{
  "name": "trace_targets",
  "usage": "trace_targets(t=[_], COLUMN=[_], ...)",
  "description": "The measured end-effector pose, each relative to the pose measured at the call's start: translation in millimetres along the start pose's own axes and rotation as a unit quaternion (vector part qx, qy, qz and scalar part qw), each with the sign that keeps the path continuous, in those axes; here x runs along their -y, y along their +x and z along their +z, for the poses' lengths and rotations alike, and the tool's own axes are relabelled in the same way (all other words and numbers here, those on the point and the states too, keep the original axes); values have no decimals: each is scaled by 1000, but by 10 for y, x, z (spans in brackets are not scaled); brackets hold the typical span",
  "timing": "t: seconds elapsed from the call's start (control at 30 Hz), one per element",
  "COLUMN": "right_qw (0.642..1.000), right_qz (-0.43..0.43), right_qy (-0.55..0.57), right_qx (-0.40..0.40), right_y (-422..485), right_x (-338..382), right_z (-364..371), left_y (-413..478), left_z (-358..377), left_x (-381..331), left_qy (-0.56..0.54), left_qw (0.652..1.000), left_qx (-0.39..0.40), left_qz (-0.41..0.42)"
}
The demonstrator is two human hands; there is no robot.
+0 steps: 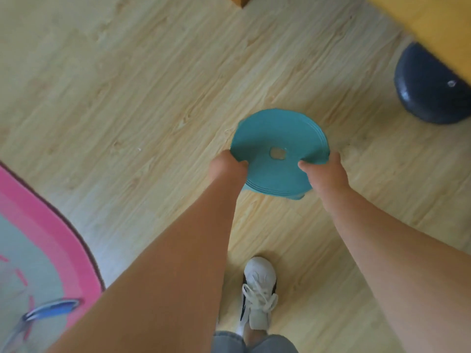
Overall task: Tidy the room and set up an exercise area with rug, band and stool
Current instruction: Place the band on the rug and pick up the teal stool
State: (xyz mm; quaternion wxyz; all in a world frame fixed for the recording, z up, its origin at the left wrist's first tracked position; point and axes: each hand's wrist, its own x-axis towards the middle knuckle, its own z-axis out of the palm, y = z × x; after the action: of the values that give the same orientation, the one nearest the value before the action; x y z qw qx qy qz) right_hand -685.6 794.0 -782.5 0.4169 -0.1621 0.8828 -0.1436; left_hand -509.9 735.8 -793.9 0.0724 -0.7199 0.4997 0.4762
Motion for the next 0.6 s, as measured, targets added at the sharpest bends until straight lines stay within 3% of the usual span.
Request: trace_targets(t=[0.33,0.6], right_qw=[974,922], right_qz=[-147,-259], right_qy=[-152,-218], right_qx=[83,187], right_y=[-846,-1698], right_x=[854,1164], right_z=[1137,2589], left_y=[-368,-554], left_z=[-989,-1664], left_x=[1397,2826], left_qy=[-100,-204], left_qw=[986,942], left_qx=[-79,-164], left_qz=[-112,-210])
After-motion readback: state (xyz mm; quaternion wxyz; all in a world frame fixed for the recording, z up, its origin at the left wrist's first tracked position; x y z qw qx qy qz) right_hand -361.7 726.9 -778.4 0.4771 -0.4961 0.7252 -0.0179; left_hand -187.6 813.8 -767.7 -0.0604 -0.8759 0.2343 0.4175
